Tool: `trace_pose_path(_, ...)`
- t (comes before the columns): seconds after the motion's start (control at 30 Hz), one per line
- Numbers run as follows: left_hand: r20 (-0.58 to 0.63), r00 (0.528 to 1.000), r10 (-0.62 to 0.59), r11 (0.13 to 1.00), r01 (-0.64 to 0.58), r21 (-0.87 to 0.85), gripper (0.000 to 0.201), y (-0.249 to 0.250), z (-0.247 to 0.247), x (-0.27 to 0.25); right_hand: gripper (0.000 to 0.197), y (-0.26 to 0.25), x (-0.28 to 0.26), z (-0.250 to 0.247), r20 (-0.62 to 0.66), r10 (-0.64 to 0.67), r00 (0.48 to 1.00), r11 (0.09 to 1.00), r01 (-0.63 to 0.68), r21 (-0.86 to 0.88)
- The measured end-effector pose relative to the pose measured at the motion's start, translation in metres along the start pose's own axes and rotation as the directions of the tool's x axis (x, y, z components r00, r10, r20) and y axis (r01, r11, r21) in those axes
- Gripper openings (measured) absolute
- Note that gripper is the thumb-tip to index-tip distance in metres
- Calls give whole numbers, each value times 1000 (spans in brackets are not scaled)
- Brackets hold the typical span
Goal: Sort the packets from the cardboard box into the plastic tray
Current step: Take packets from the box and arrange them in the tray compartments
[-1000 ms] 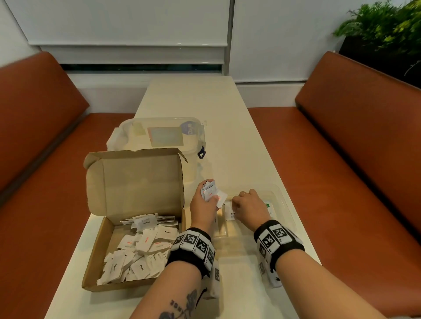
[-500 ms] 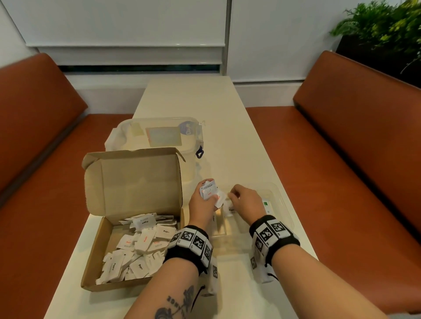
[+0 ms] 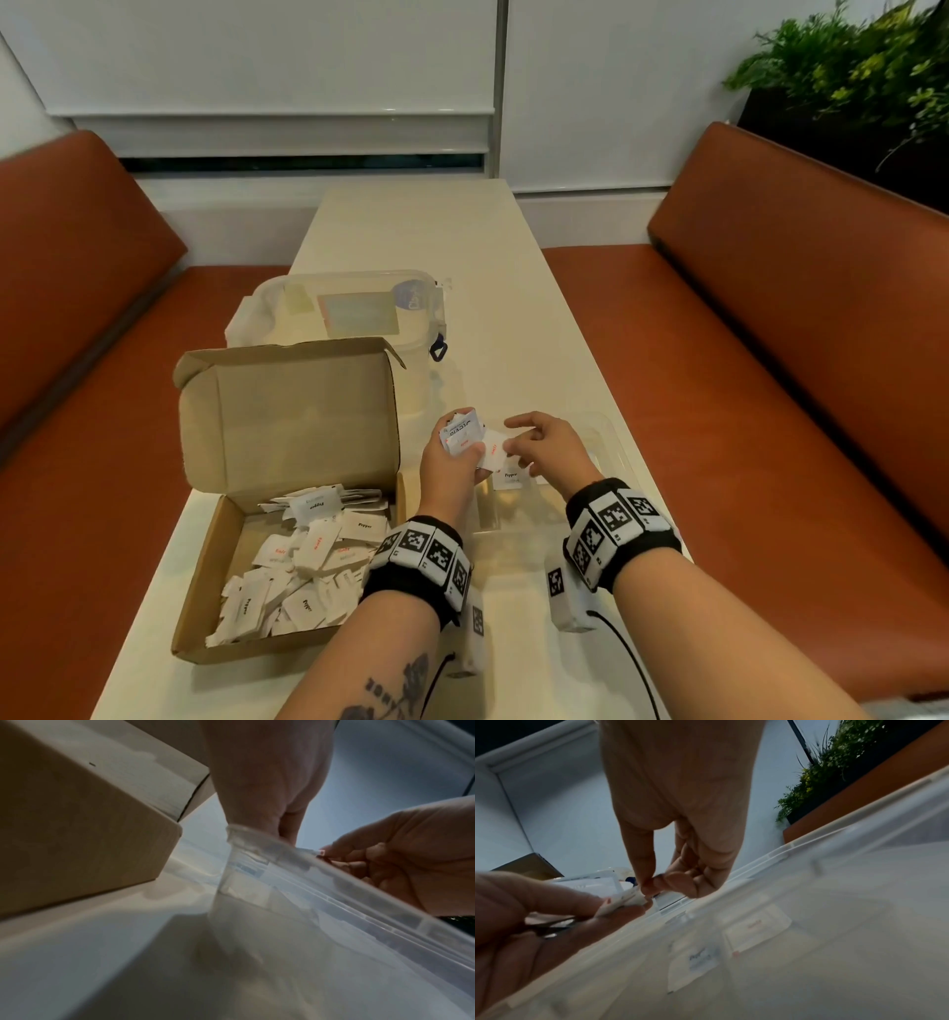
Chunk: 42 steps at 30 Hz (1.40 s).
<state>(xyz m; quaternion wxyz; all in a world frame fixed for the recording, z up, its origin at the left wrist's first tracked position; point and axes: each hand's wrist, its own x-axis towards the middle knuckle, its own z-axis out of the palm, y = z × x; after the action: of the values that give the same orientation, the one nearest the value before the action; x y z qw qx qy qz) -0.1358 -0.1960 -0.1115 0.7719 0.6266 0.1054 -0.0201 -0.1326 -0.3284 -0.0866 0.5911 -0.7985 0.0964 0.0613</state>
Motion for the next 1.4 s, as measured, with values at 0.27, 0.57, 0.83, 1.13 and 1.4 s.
trace_pose_path(0.27, 5, 1000, 7, 998, -7, -58, 49, 0, 9, -2, 10, 1, -6, -6, -5, 43, 999, 967, -40, 253)
trace_pose_path(0.57, 28, 1000, -2, 997, 4, -72, 50, -4, 13, -7, 11, 8, -8, -19, -10, 20, 1000, 989, -18, 146)
trace_pose_path(0.83, -60, 997, 47, 998, -49, -32, 45, -5, 6, -10, 9, 30, 2, -39, -244, -22, 969, 866, -104, -489)
trace_pose_path(1.13, -43, 998, 45, 998, -43, 41, 43, -8, 6, -8, 13, 30, 5, -30, -182, -36, 983, 652, -115, -749)
trace_pose_path(1.4, -37, 999, 38, 998, -36, 48, 47, -8, 7, -8, 21, 41, 3, -25, -100, -162, 982, 555, 6, -832)
